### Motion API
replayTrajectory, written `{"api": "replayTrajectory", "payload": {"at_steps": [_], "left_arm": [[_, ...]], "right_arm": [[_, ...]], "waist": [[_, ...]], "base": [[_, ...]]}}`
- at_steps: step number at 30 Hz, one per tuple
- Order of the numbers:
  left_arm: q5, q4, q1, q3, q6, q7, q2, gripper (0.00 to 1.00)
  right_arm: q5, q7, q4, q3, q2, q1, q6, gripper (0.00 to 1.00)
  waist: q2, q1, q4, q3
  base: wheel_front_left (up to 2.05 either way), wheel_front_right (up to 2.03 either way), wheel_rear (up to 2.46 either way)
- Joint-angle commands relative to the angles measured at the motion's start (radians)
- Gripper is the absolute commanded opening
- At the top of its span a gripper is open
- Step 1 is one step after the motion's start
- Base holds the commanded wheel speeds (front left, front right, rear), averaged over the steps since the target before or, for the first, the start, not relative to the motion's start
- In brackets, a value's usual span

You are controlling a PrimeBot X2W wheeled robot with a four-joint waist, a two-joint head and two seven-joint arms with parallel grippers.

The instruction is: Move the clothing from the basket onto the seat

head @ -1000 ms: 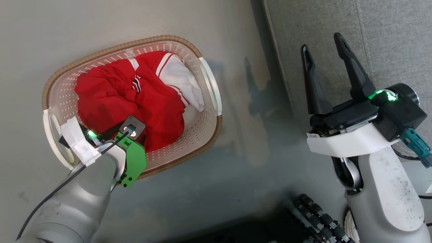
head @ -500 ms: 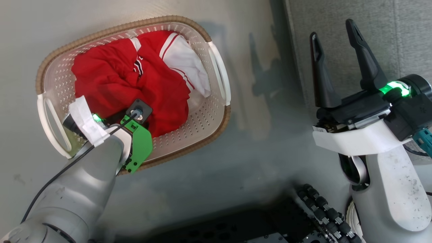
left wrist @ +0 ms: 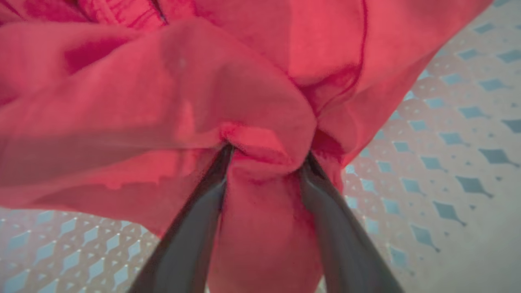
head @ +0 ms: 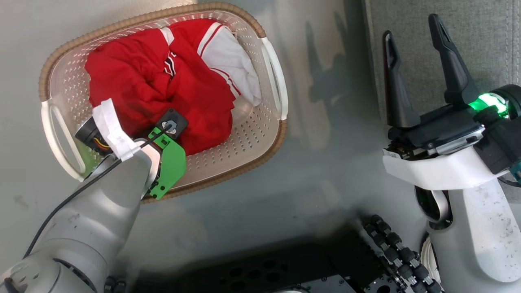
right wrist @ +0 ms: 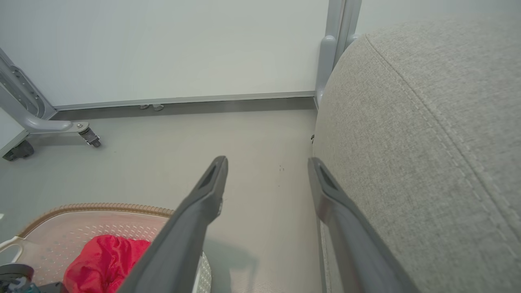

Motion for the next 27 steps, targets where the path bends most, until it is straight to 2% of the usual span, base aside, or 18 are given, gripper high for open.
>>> {"api": "replayTrajectory", "payload": {"at_steps": [1,12,27], "left_arm": [[-0.003,0.002,-0.019,-0.007,0.002,0.006,0.002,0.00],[-0.028,-0.006,-0.001,-0.053,0.002,-0.049,-0.020,0.00],[-0.130,-0.068,0.063,-0.126,0.002,-0.175,-0.043,0.00]], "right_arm": [[-0.009,-0.005,-0.007,-0.005,-0.003,-0.002,0.000,1.00],[-0.003,-0.005,0.014,-0.001,-0.003,-0.008,0.000,1.00],[-0.026,-0.005,0.088,0.009,-0.003,0.028,0.000,1.00]], "waist": [[0.0000,-0.0001,0.003,0.003],[0.0000,-0.0001,0.010,-0.040],[0.0000,-0.0001,0.068,-0.258]], "base": [[0.00,0.00,0.00],[0.00,0.00,0.00],[0.00,0.00,0.00]]}}
